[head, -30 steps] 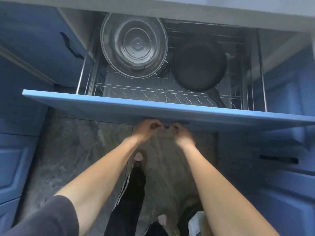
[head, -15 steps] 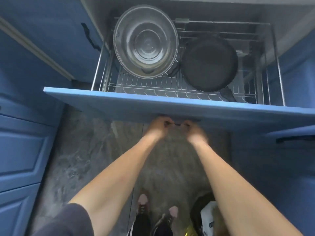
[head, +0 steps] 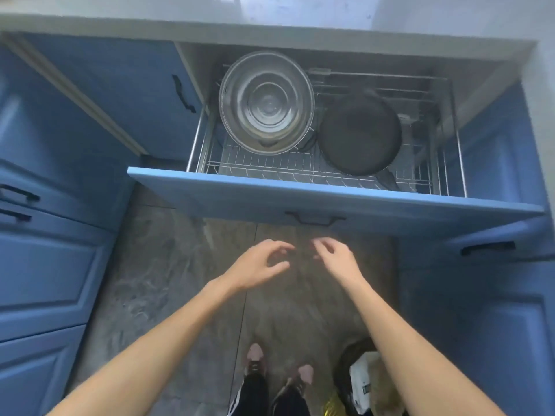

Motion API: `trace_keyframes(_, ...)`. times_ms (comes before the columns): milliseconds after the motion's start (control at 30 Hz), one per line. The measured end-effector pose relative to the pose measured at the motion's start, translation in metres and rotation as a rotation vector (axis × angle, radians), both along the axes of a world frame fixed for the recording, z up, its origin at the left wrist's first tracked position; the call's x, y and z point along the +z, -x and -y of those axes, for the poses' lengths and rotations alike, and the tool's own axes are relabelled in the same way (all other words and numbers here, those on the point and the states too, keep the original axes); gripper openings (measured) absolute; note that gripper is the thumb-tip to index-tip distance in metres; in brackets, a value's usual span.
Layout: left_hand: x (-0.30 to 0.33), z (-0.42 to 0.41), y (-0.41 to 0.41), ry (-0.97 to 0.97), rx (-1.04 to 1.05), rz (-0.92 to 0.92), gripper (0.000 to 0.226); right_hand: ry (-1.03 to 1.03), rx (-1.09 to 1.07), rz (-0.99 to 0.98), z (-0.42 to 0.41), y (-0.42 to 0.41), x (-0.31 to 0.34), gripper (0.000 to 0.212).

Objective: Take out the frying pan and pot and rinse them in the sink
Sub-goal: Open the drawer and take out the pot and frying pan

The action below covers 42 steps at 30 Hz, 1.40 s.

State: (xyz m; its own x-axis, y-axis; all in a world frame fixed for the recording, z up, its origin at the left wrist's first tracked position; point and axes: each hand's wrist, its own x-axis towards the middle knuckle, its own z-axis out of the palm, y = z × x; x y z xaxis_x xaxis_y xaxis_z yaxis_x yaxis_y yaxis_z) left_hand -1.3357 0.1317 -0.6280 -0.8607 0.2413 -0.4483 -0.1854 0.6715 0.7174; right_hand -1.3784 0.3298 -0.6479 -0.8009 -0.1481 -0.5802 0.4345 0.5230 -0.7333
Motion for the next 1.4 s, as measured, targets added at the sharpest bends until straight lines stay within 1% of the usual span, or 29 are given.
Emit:
trace_keyframes(33,0.024,0.012,-0.007,-0.037,0.062,-0.010,0.029,0.067,0.040,-0.005,-0.006,-0.005,0.023,0.018)
trace_keyframes(100,0.075,0.035,-0.010,-0.072,0.152,-0.051,0.026,0.144,0.098,-0.020,-0.020,-0.006,0.073,0.014)
trace_keyframes(233,0.156,0.075,0.027,-0.122,0.237,-0.194,0.028,0.163,0.143,-0.106,-0.035,0.020,0.156,0.010)
trace_keyframes(333,0.187,0.100,0.083,-0.121,0.283,-0.268,0.023,0.171,0.148,-0.163,-0.029,0.060,0.187,0.010)
trace_keyframes(433,0.187,0.131,0.146,-0.079,0.261,-0.280,0.014,0.123,0.173,-0.216,-0.011,0.111,0.191,0.013)
trace_keyframes(533,0.153,0.165,0.216,-0.001,0.222,-0.256,0.016,0.096,0.142,-0.236,0.008,0.163,0.164,0.018)
trace_keyframes(633,0.100,0.199,0.274,0.105,0.176,-0.234,0.022,0.087,0.099,-0.239,0.029,0.209,0.114,0.022)
trace_keyframes(800,0.032,0.236,0.342,0.281,0.154,-0.217,0.030,-0.014,0.085,-0.231,0.056,0.261,0.031,0.024)
trace_keyframes(933,-0.011,0.260,0.384,0.337,0.157,-0.227,0.036,-0.124,0.140,-0.331,0.068,0.309,-0.018,0.030)
trace_keyframes(1067,-0.034,0.262,0.412,0.336,0.114,-0.314,0.029,-0.230,0.130,-0.437,0.079,0.343,-0.052,0.030)
trace_keyframes(1167,-0.042,0.260,0.424,0.355,0.049,-0.290,0.024,-0.308,0.207,-0.388,0.085,0.363,-0.067,0.028)
trace_keyframes(1267,-0.045,0.261,0.428,0.348,0.043,-0.259,0.020,-0.461,0.343,-0.306,0.086,0.373,-0.077,0.023)
trace_keyframes(1400,-0.043,0.266,0.429,0.334,-0.018,-0.295,0.021,-0.577,0.346,-0.366,0.090,0.375,-0.083,0.016)
